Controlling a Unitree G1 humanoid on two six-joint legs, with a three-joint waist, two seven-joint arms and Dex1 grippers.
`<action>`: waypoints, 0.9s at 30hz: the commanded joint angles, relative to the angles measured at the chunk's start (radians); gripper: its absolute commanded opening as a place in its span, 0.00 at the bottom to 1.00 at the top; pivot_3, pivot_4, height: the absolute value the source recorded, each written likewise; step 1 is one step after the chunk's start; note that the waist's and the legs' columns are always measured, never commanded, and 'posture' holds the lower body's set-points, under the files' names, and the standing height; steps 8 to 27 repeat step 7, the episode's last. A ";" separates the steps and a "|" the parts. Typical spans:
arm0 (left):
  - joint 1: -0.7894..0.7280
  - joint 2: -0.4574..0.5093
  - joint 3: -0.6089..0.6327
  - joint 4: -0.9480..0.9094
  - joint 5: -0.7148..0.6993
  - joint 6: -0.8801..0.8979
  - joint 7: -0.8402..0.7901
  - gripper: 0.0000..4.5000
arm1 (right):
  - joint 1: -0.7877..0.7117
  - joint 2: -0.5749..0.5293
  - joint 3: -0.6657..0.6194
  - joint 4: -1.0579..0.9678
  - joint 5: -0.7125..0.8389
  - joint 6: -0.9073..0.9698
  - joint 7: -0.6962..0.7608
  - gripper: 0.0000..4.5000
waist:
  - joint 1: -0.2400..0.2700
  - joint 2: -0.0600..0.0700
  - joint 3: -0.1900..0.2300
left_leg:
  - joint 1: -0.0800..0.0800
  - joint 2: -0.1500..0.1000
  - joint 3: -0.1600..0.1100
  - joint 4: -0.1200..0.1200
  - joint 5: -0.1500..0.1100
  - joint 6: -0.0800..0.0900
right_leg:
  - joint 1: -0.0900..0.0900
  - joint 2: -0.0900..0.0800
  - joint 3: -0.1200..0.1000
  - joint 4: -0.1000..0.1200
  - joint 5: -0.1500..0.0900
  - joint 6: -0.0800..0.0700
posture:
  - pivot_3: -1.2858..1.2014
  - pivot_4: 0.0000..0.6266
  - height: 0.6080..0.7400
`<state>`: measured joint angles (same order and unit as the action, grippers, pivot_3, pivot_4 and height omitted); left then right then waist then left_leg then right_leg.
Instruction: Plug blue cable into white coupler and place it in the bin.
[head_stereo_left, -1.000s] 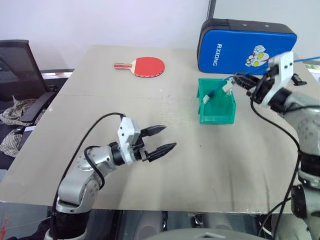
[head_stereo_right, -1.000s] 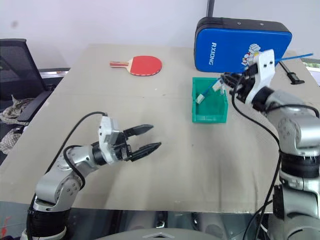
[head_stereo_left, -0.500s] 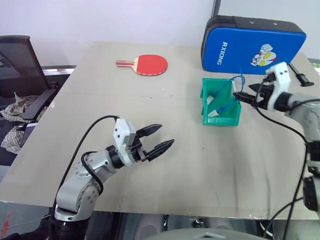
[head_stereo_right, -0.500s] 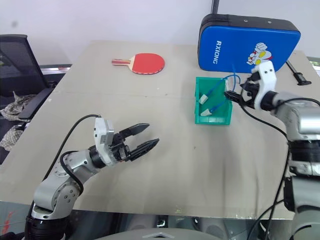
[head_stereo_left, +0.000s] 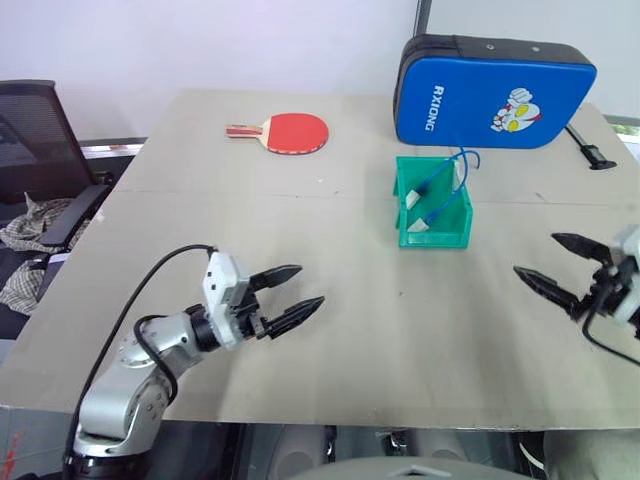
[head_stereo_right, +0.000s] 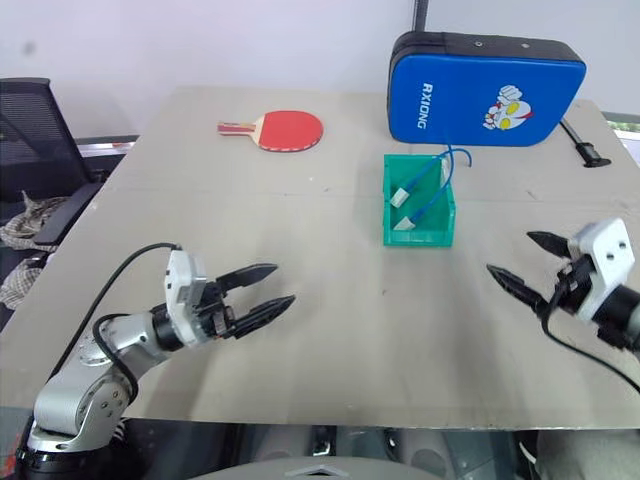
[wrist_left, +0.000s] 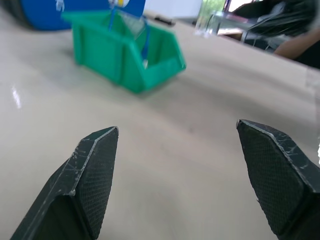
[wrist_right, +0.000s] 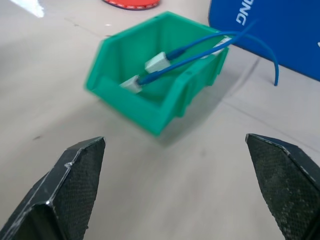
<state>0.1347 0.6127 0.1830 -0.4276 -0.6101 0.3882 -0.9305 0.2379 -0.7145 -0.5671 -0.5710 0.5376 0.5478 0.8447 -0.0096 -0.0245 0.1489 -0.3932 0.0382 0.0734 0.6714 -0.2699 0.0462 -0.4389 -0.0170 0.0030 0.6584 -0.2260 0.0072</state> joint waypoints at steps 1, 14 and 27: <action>0.034 0.039 0.061 0.038 0.019 -0.053 -0.034 0.86 | 0.147 0.013 -0.078 -0.081 -0.062 -0.103 0.030 0.99 | 0.001 0.000 0.000 | 0.000 0.000 0.000 0.000 0.000 0.000 | 0.000 0.000 0.000 0.000 0.000 0.000 | 0.52 0.24 0.92; 0.061 0.086 0.094 0.102 0.034 -0.097 -0.094 0.86 | 0.310 0.013 -0.100 -0.048 -0.122 -0.211 0.078 0.99 | 0.000 0.000 0.000 | 0.000 0.000 0.003 0.001 0.000 0.000 | 0.000 -0.002 0.001 -0.002 -0.001 -0.001 | 0.52 0.24 0.92; 0.061 0.086 0.094 0.102 0.034 -0.097 -0.094 0.86 | 0.310 0.013 -0.100 -0.048 -0.122 -0.211 0.078 0.99 | 0.000 0.000 0.000 | 0.000 0.000 0.003 0.001 0.000 0.000 | 0.000 -0.002 0.001 -0.002 -0.001 -0.001 | 0.52 0.24 0.92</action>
